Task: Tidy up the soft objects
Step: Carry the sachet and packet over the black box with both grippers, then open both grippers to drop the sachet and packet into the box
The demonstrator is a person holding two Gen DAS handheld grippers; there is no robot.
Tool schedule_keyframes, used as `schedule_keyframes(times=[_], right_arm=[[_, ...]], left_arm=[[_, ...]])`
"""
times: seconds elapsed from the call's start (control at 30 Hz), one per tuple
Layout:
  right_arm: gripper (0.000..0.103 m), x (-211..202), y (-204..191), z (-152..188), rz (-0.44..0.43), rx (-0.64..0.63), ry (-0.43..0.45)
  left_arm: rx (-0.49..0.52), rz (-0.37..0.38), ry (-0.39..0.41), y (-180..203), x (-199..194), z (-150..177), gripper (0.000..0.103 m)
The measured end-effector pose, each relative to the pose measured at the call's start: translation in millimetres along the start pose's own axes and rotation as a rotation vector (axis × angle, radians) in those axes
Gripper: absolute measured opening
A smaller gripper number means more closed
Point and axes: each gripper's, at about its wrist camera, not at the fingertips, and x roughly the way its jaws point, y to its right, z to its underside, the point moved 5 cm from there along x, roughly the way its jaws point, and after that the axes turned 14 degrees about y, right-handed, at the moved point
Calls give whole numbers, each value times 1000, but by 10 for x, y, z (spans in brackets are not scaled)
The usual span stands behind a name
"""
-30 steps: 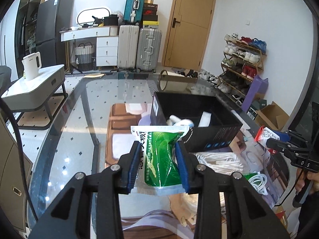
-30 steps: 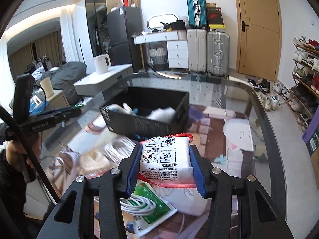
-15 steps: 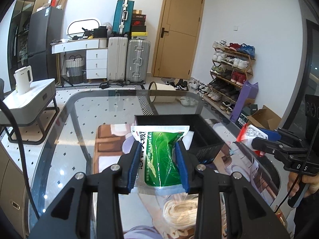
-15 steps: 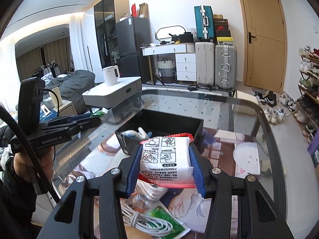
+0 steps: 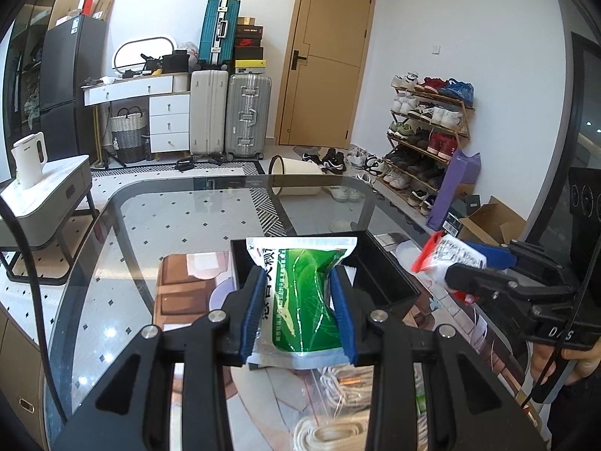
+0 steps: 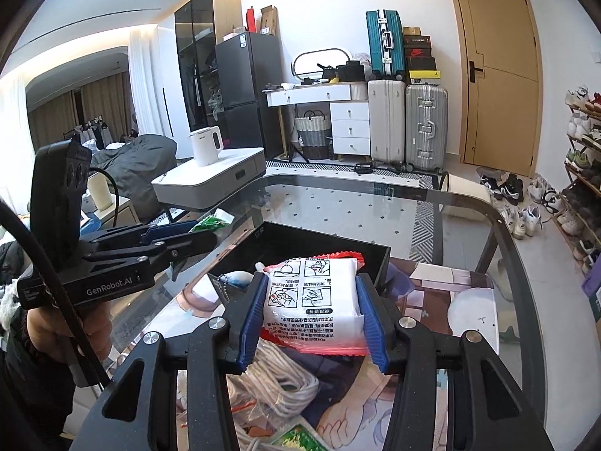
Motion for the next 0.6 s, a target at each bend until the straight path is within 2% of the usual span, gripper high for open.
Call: schedule_keyframes(times=[0.6], right_arm=[[47, 598, 96, 129, 12, -11, -78]], left_arm=[[16, 0, -57, 20, 513, 93, 34]])
